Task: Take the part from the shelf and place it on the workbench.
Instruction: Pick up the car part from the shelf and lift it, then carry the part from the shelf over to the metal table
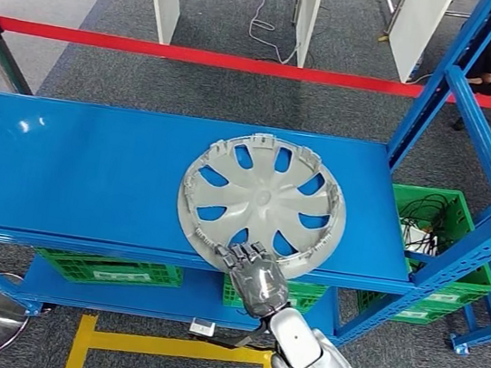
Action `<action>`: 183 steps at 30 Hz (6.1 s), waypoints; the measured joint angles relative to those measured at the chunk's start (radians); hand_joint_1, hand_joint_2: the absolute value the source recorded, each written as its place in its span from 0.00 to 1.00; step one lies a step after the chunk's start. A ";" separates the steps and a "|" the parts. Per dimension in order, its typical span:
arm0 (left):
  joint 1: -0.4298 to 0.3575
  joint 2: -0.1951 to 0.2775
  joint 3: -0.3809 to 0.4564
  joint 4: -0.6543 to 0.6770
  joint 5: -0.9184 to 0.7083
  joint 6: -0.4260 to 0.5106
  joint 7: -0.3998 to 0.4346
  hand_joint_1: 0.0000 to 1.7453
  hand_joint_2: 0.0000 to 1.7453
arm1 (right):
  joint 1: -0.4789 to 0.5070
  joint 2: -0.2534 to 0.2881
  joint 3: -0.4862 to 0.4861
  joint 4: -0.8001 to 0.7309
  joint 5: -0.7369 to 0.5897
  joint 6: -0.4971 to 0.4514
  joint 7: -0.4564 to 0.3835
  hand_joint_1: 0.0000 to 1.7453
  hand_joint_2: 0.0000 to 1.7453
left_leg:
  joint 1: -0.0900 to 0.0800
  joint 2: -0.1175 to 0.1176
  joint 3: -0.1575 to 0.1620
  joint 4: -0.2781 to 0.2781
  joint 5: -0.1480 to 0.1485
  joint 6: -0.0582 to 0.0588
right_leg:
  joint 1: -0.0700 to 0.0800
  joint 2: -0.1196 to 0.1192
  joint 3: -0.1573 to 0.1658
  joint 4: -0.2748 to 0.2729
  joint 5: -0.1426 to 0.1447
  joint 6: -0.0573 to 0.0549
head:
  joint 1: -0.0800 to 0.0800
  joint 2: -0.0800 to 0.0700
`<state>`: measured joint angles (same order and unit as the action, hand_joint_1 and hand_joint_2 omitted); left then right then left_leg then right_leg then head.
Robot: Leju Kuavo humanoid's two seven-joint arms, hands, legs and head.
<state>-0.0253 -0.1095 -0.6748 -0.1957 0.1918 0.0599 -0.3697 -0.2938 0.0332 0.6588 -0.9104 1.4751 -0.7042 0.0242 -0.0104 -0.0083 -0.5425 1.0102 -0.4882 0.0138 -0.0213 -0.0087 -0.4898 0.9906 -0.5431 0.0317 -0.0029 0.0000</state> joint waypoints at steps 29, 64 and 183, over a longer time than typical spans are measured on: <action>0.000 0.000 0.000 0.000 0.009 -0.001 -0.002 0.00 0.00 | 0.072 -0.008 -0.005 -0.243 0.071 0.000 -0.013 1.00 1.00 | 0.000 0.000 0.000 0.000 0.000 0.000 | 0.000 0.000 -0.001 0.000 0.000 0.000 | 0.000 0.000; -0.002 0.000 0.000 0.000 0.007 0.000 0.013 0.00 0.00 | 0.049 -0.119 0.137 -0.639 0.093 0.002 0.012 1.00 1.00 | 0.000 0.000 0.000 0.000 0.000 0.000 | 0.000 0.000 -0.001 0.000 0.000 0.000 | 0.000 0.000; -0.004 -0.005 -0.030 0.000 0.060 0.013 0.047 0.00 0.00 | 0.027 -0.003 0.044 -0.123 -0.026 0.106 0.063 1.00 1.00 | 0.000 0.000 0.000 0.000 0.000 0.000 | 0.000 0.000 0.000 0.000 0.000 0.000 | 0.000 0.000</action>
<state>-0.0289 -0.1144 -0.7046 -0.1957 0.2522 0.0732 -0.3227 -0.2663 0.0305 0.7029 -1.0329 1.4488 -0.5980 0.0872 -0.0106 -0.0086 -0.5428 1.0102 -0.4882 0.0138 -0.0214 -0.0090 -0.4898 0.9906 -0.5429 0.0320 -0.0027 0.0000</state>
